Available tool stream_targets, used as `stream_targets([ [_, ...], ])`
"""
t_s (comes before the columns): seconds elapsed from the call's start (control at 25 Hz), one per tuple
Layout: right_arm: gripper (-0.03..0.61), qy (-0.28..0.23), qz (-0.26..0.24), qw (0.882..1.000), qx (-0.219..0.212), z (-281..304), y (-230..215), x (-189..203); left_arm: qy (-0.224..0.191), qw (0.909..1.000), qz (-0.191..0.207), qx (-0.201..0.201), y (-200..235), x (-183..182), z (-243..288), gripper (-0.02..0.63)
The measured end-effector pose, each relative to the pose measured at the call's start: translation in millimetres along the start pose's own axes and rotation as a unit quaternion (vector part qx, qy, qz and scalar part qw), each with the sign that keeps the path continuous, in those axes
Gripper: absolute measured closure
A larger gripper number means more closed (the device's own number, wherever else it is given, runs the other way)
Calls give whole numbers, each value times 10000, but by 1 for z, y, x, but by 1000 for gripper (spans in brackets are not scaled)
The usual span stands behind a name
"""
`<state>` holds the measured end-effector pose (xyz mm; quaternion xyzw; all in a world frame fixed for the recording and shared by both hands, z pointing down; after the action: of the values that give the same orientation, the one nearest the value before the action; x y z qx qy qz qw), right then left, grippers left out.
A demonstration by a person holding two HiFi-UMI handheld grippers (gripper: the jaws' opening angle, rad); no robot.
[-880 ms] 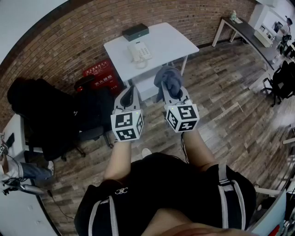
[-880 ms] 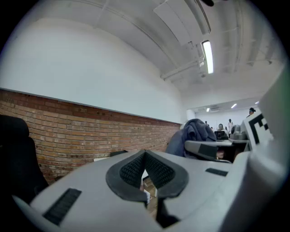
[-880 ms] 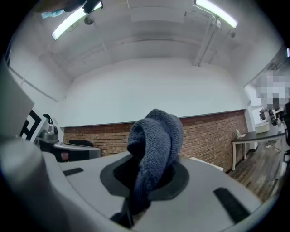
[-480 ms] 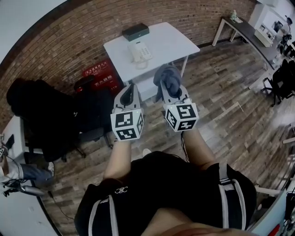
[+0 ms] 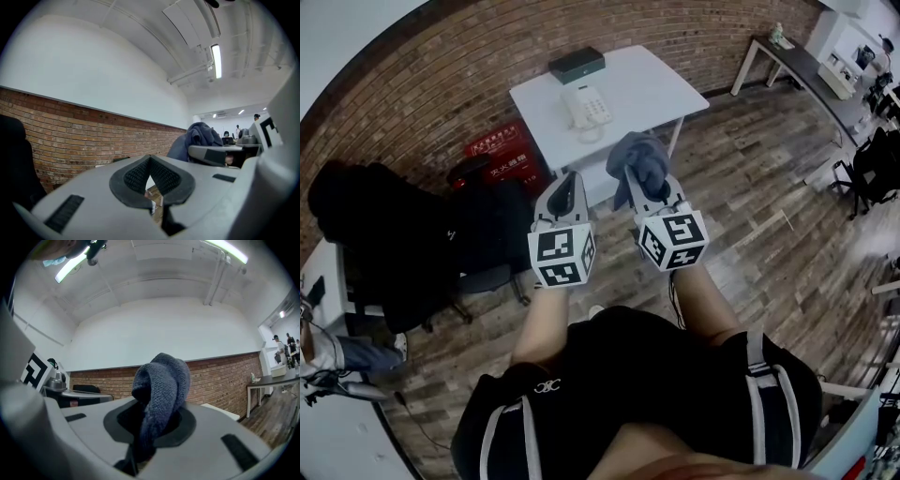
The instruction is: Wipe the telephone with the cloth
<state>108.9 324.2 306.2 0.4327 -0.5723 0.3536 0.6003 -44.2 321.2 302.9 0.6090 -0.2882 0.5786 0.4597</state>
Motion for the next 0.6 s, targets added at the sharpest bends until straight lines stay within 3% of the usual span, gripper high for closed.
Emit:
stream_targets([
  [0.24, 540, 122, -147, 9997, 117, 28, 9, 2, 28, 9999, -50, 102, 25, -6, 14, 618],
  [0.6, 540, 179, 11, 9997, 176, 62, 29, 10, -26, 9994, -163, 310, 70, -9, 28, 618],
])
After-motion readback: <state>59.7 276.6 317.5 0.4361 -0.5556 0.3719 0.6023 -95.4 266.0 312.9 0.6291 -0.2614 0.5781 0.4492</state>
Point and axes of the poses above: the fingertips, and each gripper's own axes: z forward along the fingers, y to its left, x out of its underside, the point moved 6 cm from there along -z, backward along the fingers, and after that the axes turned 11 degrees about -z, right-handed, at the moved point
